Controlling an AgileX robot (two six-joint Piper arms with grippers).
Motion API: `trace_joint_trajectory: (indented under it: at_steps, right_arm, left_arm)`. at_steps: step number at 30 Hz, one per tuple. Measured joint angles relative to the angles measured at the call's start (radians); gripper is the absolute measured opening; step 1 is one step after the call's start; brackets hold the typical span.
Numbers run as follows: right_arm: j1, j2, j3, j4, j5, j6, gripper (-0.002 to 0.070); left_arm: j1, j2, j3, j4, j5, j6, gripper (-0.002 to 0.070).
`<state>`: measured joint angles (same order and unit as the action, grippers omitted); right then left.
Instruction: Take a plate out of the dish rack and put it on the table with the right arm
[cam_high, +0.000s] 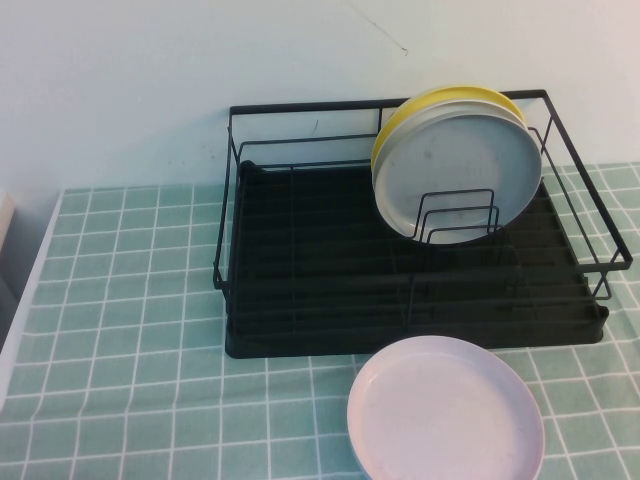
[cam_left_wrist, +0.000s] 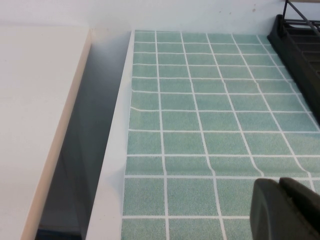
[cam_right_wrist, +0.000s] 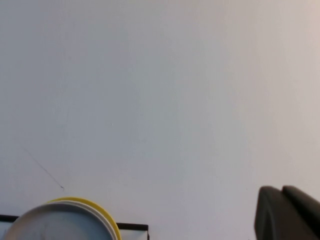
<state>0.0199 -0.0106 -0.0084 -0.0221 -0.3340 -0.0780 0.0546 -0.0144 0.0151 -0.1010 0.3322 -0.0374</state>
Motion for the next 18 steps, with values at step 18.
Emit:
trace_joint_trajectory:
  at_steps: [18]
  right_arm:
    - [0.000,0.478,-0.812,0.022,0.845,-0.122,-0.0001]
  left_arm:
    - [0.000,0.000,0.000,0.000,0.000,0.000,-0.0003]
